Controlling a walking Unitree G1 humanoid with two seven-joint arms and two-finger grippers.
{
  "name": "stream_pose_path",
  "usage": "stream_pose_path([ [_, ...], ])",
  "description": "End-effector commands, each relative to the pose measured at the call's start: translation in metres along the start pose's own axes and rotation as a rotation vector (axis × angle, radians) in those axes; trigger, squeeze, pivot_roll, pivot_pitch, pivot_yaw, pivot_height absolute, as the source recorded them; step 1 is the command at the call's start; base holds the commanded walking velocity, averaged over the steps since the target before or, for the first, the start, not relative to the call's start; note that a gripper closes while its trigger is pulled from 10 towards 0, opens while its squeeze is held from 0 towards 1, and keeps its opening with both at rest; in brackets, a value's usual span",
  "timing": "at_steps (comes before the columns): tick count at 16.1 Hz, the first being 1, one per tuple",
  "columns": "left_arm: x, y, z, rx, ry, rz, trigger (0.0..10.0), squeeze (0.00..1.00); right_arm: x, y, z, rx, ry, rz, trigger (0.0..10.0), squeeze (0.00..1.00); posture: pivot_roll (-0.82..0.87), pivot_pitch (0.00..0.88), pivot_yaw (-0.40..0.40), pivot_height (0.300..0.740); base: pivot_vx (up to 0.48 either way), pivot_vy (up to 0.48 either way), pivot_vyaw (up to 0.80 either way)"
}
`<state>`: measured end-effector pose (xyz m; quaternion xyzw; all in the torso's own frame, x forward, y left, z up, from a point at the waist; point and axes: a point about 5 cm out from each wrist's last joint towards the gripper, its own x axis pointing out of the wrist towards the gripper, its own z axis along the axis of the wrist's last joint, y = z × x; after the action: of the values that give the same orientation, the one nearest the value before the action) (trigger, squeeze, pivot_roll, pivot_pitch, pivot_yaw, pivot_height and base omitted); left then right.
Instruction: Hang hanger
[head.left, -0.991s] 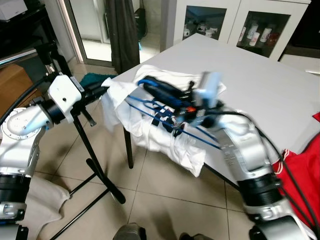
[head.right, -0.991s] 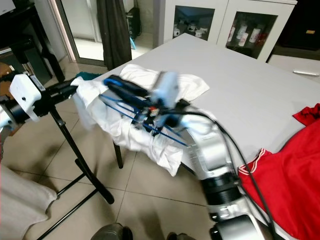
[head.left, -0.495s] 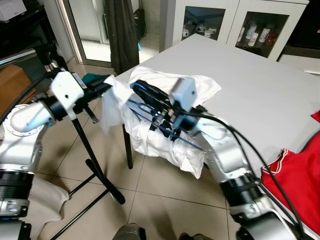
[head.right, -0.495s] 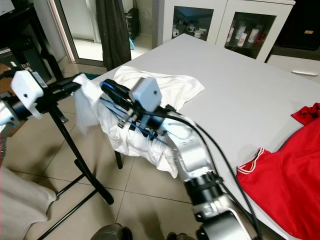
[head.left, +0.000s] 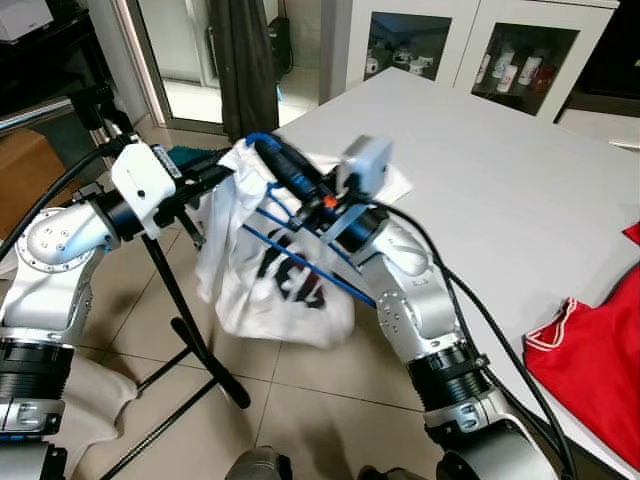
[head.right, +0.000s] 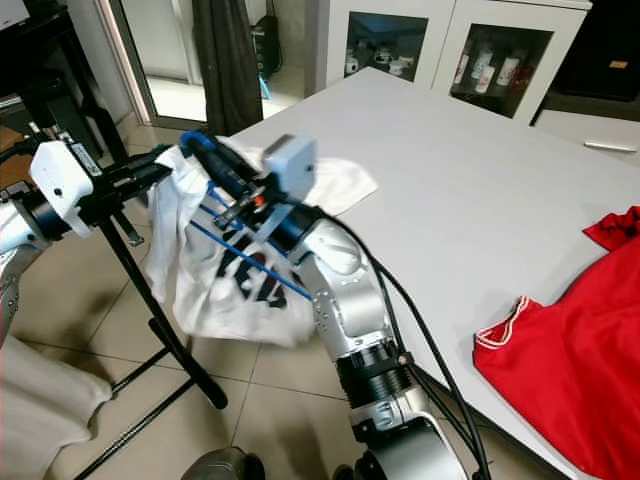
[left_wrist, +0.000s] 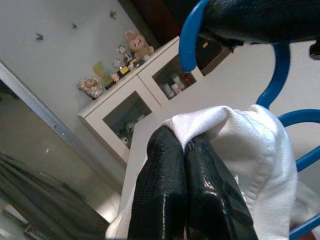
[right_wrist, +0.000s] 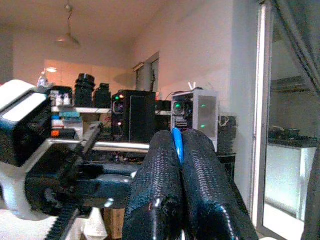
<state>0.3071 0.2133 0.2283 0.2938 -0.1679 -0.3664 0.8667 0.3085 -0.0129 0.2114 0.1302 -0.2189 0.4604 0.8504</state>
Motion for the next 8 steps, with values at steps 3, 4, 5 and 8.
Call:
stream_pose_path([
  [3, 0.003, -0.001, 0.007, 0.014, -0.019, -0.007, 0.0, 0.00, 0.002, -0.009, 0.005, 0.047, -0.073, -0.062, 10.0, 0.00, 0.09, 0.000, 0.012, 0.740, 0.000, 0.000, 0.00],
  [4, 0.003, -0.001, 0.007, 0.015, -0.021, -0.007, 0.0, 0.00, 0.001, -0.009, 0.003, 0.069, -0.078, -0.067, 10.0, 0.00, 0.09, 0.000, 0.016, 0.740, 0.000, 0.000, 0.00],
  [5, 0.004, -0.001, 0.008, 0.016, -0.023, -0.009, 0.0, 0.00, -0.001, -0.008, 0.000, 0.100, -0.078, -0.062, 10.0, 0.00, 0.09, 0.000, 0.016, 0.740, 0.000, 0.000, 0.00],
  [8, 0.005, 0.001, 0.012, 0.027, -0.031, -0.017, 0.0, 0.00, -0.004, -0.001, -0.004, 0.174, -0.110, -0.035, 10.0, 0.00, 0.09, 0.000, 0.027, 0.740, 0.000, 0.000, 0.00],
])
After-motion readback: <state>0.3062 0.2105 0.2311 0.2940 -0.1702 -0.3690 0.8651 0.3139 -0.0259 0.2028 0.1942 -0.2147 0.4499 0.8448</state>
